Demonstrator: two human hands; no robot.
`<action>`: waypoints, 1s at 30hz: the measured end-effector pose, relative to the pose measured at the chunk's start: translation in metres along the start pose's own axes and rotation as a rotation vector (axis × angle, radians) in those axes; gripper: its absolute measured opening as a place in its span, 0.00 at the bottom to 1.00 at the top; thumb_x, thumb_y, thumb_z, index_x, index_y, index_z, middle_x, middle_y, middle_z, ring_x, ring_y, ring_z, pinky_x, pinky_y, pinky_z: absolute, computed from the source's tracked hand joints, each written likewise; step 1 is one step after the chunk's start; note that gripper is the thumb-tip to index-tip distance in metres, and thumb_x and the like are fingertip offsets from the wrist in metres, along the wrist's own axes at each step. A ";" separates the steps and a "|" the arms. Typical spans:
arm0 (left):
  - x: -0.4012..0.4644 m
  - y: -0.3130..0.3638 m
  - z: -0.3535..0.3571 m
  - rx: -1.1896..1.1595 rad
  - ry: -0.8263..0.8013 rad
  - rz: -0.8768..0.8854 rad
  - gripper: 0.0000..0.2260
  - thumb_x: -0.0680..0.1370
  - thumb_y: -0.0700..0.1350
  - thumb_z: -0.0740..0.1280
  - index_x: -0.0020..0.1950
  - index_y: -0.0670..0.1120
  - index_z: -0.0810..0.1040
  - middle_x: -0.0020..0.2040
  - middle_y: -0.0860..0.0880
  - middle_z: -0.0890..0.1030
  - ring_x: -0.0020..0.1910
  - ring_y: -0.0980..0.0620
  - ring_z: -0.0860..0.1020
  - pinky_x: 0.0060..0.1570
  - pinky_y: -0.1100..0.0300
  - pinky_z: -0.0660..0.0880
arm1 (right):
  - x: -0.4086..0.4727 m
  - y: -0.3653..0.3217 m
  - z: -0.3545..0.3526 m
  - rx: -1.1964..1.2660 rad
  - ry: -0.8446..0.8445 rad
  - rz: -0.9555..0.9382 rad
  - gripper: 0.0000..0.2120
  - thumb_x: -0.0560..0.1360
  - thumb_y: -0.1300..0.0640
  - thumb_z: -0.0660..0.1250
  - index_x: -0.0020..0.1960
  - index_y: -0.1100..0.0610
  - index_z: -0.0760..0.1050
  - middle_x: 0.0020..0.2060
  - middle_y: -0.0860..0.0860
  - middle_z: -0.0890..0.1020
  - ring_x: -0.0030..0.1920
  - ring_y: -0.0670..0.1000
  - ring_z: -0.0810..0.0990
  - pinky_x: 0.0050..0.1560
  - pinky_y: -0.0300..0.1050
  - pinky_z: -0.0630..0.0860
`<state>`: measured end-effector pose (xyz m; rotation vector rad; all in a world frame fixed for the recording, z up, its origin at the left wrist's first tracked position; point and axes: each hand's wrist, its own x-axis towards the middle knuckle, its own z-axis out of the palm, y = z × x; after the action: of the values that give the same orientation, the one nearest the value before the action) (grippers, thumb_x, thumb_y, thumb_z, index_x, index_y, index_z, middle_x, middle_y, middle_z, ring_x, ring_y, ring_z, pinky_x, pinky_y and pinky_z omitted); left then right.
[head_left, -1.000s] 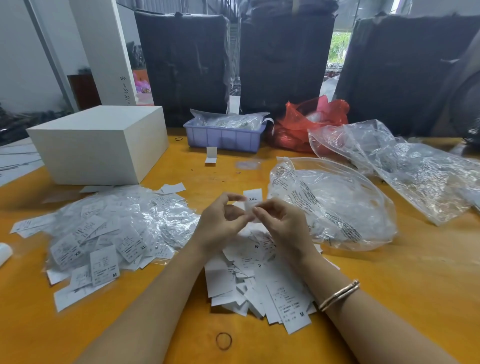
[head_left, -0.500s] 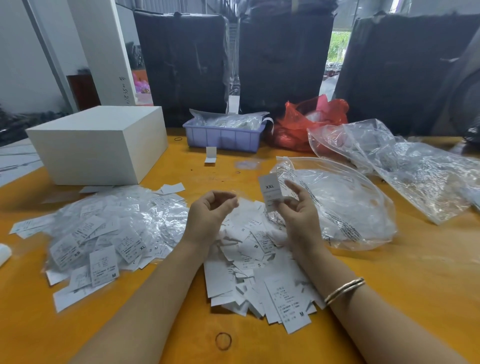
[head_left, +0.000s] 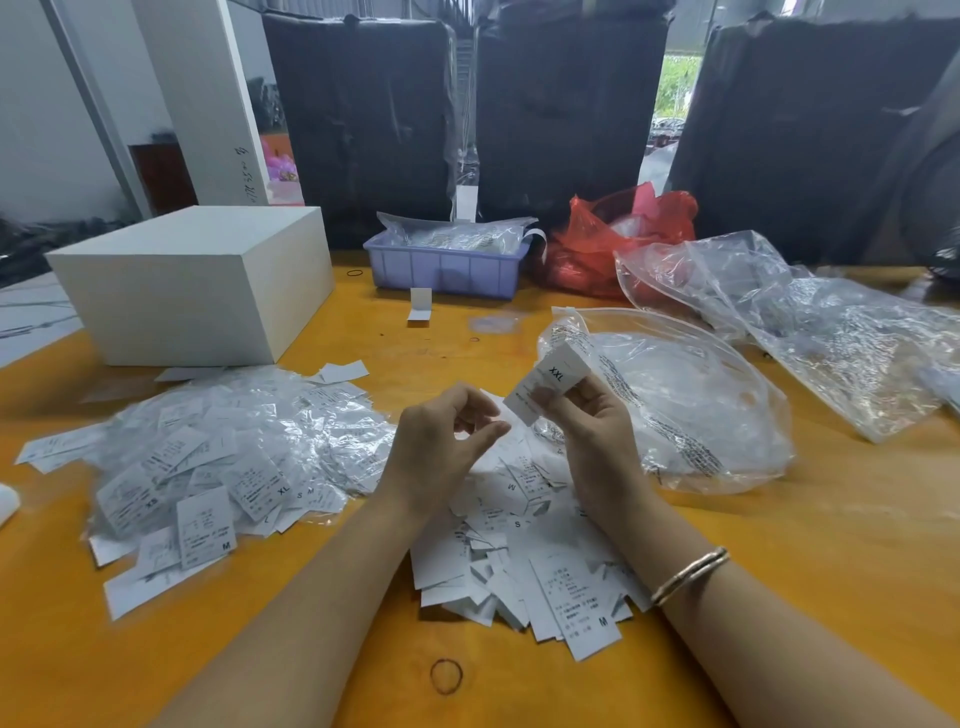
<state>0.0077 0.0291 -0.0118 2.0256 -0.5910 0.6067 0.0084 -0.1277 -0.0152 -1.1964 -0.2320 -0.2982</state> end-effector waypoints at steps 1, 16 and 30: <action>0.000 0.000 0.000 0.008 -0.005 0.011 0.08 0.70 0.42 0.75 0.46 0.42 0.79 0.35 0.57 0.77 0.39 0.64 0.77 0.41 0.74 0.71 | -0.001 0.000 0.000 0.005 -0.014 -0.011 0.07 0.70 0.63 0.70 0.47 0.58 0.77 0.38 0.48 0.83 0.42 0.46 0.81 0.44 0.36 0.76; -0.001 0.003 0.001 0.038 -0.017 0.035 0.08 0.71 0.41 0.74 0.46 0.40 0.79 0.36 0.54 0.78 0.36 0.64 0.75 0.40 0.75 0.71 | -0.006 -0.004 0.003 -0.145 -0.131 -0.141 0.05 0.73 0.65 0.68 0.43 0.59 0.72 0.36 0.48 0.78 0.39 0.46 0.77 0.43 0.37 0.73; 0.001 -0.003 -0.001 0.058 0.028 0.030 0.04 0.72 0.43 0.73 0.45 0.44 0.82 0.41 0.55 0.80 0.41 0.60 0.78 0.41 0.74 0.70 | -0.011 -0.009 0.000 -0.630 -0.131 -0.340 0.07 0.71 0.73 0.65 0.44 0.64 0.78 0.40 0.56 0.82 0.45 0.53 0.79 0.50 0.46 0.75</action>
<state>0.0105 0.0317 -0.0124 2.0621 -0.5945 0.6756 -0.0047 -0.1293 -0.0111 -1.8036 -0.4809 -0.6201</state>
